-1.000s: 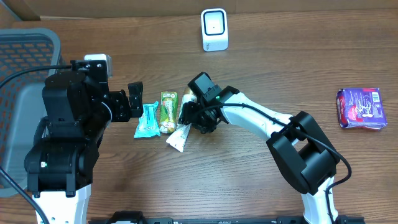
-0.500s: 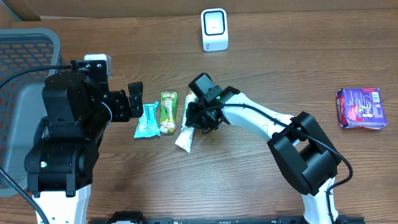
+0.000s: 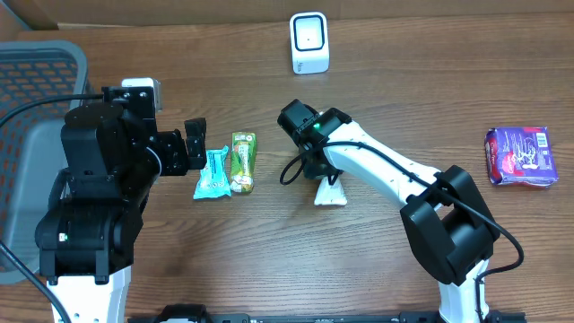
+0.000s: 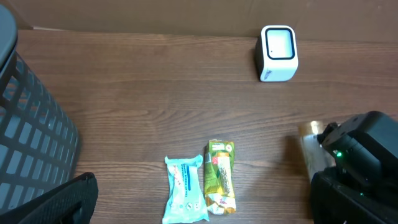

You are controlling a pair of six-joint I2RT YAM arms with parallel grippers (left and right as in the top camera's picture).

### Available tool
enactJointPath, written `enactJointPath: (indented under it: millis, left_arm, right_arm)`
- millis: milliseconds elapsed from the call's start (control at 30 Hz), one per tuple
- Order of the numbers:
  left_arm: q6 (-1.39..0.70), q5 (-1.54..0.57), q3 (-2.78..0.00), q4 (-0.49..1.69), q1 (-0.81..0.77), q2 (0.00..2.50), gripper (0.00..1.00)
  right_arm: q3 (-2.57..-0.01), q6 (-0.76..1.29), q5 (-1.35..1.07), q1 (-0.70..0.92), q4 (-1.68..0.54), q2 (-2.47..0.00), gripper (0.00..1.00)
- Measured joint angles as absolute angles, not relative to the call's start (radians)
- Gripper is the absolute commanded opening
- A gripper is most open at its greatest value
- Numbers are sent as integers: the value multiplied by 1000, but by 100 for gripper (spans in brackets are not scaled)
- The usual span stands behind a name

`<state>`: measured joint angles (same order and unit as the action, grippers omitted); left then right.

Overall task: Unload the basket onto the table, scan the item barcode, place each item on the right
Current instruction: 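Grasp the white tube and drag it rightward with the right gripper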

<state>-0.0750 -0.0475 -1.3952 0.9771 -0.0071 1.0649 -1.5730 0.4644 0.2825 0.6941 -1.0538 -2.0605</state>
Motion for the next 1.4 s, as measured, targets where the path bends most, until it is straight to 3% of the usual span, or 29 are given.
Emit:
enactJointPath:
  millis: [100,167,233,633,933,1000,1033,1167,1333,1400]
  left_arm:
    - [-75,-47,-1395,977,-7,1065,100]
    - [-75,-47,-1395,977,-7,1065,100]
    - [-75,-47,-1395,977,-7,1065,100]
    - [-75,-47,-1395,977,-7,1065,100]
    - [-75,-47,-1395,977,-7,1065,100]
    - [-75,-47,-1395,977,-7,1065,100]
    - [-75,-47,-1395,977,-7,1065,99]
    - [-75,-47,-1395,977,-7,1065,99]
    - [-75,-47,-1395,977,-7,1065,100]
    - [-75,-47,-1395,978,-7,1065,100]
  right_arm:
    - [-1563,444,338,694,-1007,-2060,34]
    - [-1559,432,358,694,-999,-2060,43]
    - [-1558,418,371,694,-994,-2059,46]
    - [-1557,410,266,672,-978,-2038,46]
    - [-1560,411,29,456,-965,-1929,52]
    - [-1560,410,-20,412,-951,-1925,47]
    - [-1559,414,-59,387,-942,-1927,34]
    - [-1547,410,-148,353,-898,-1934,16]
    - [-1493,411,-254,347,-804,-1958,15]
    - [-1473,416,-284,354,-781,-1970,28]
